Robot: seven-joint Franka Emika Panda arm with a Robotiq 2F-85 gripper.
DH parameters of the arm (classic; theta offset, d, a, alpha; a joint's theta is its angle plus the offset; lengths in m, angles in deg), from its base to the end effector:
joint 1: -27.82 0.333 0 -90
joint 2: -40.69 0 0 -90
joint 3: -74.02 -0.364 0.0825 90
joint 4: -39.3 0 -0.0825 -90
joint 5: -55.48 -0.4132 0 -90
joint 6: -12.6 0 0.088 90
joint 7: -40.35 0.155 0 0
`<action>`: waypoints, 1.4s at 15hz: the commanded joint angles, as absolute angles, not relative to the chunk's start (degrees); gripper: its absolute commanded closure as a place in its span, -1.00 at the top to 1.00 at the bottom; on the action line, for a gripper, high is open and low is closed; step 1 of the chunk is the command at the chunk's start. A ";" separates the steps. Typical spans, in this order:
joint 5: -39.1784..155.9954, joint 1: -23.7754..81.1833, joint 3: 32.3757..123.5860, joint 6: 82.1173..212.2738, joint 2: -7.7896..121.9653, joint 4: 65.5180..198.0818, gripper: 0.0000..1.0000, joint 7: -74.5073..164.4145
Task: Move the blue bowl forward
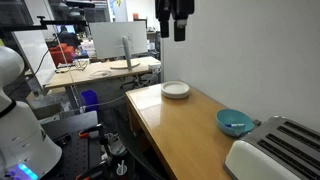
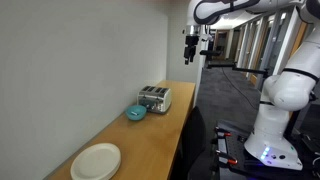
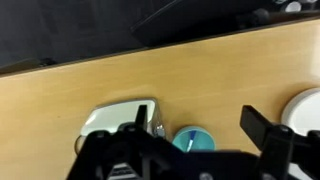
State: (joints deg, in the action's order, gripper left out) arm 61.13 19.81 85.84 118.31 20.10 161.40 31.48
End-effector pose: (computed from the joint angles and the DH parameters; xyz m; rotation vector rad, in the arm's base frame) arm 0.4363 -0.1806 0.5489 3.0914 -0.2437 0.0920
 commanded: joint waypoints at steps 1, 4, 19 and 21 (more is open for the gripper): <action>61.02 19.53 85.62 118.19 20.16 161.25 1.00 31.37; 61.02 19.53 85.62 118.19 20.14 161.25 1.00 31.37; 55.91 22.86 81.43 116.34 42.34 141.26 1.00 29.99; 54.68 22.89 80.49 116.05 47.13 136.81 1.00 29.81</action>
